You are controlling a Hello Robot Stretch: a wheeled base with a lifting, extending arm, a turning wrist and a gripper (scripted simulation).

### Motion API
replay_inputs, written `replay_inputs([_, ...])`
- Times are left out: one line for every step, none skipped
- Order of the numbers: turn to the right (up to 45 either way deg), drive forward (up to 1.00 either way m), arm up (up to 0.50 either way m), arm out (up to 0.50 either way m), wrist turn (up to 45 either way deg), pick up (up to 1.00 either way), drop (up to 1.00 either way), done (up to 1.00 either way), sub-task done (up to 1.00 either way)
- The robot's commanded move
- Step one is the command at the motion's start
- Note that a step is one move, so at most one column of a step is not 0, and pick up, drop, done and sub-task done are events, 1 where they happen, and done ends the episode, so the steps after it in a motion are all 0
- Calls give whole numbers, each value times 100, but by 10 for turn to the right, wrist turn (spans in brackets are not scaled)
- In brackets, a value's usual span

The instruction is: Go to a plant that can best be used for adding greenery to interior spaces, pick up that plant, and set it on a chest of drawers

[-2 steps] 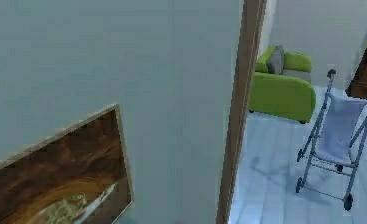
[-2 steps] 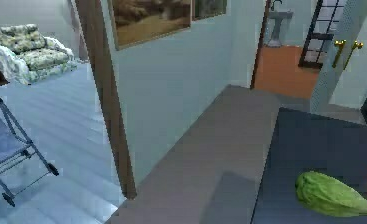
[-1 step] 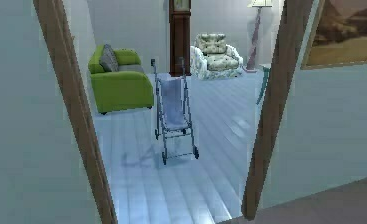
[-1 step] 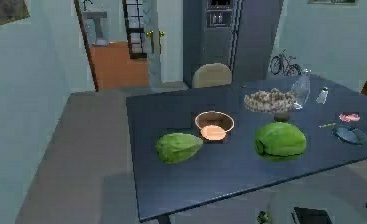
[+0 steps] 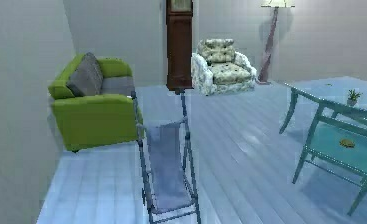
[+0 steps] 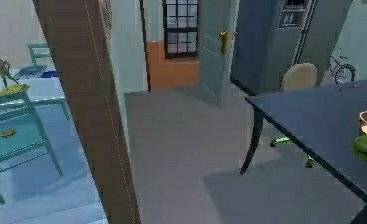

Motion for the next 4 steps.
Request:
replay_inputs([390,0,0,0,0,0,0,0,0])
replay_inputs([0,90,0,0,0,0,0,0,0])
replay_inputs([-300,0,0,0,0,0,0,0,0])
replay_inputs([0,80,0,0,0,0,0,0,0])
